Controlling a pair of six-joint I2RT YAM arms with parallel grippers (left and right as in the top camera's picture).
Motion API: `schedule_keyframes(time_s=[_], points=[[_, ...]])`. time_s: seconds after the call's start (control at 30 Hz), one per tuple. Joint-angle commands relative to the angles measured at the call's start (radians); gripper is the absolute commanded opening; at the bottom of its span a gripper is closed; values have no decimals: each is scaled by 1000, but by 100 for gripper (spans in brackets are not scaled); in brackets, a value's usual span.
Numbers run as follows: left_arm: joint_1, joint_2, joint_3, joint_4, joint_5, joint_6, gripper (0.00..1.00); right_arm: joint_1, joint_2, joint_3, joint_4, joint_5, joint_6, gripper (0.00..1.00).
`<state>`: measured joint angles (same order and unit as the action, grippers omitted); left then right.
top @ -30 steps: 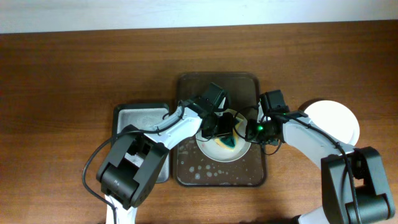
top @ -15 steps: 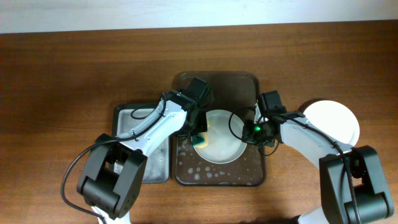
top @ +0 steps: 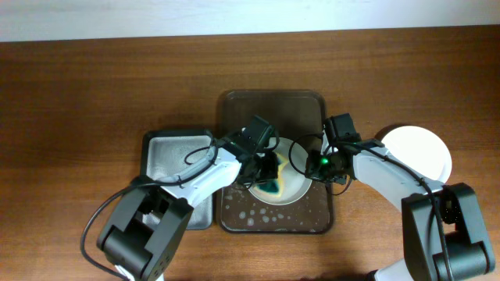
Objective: Clean dirty plates on tray and stack at the side
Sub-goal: 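Scrub the held plate with the sponge in the left gripper, then return the sponge to the basin with the left gripper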
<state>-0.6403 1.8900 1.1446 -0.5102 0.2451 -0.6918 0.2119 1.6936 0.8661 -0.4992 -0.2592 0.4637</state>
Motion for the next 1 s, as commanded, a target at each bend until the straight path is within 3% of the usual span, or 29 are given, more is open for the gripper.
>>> schedule_keyframes(time_s=[0.0, 0.07, 0.13, 0.23, 0.37, 0.43, 0.53, 0.7, 0.73, 0.77, 0.9, 0.97], points=[[63, 3, 19, -196, -353, 76, 0, -10, 18, -11, -10, 76, 16, 4], [68, -11, 91, -301, -525, 89, 0, -10, 18, -11, -10, 76, 16, 4], [67, -19, 153, -354, -586, 97, 0, -10, 18, -11, -10, 76, 16, 4], [68, -40, 226, -389, -524, 106, 0, -10, 12, -11, -21, 76, -42, 4], [154, -199, 242, -451, -330, 161, 0, -9, -126, -11, -89, 88, -121, 4], [231, -278, 240, -561, -327, 195, 0, -9, -242, -11, -142, 92, -144, 4], [307, -307, 209, -606, -327, 267, 0, -3, -357, -11, -183, 103, -163, 4], [479, -308, -19, -454, -222, 328, 0, 144, -509, -11, -250, 377, -164, 4], [498, -308, -42, -432, -202, 328, 8, 183, -512, -11, -262, 444, -165, 4], [517, -309, -50, -430, -195, 343, 27, 240, -512, -11, -277, 548, -165, 4], [520, -398, -50, -438, -169, 373, 42, 370, -511, -6, -300, 774, -164, 4], [520, -484, -50, -451, -161, 373, 57, 438, -511, 15, -334, 883, -164, 4]])
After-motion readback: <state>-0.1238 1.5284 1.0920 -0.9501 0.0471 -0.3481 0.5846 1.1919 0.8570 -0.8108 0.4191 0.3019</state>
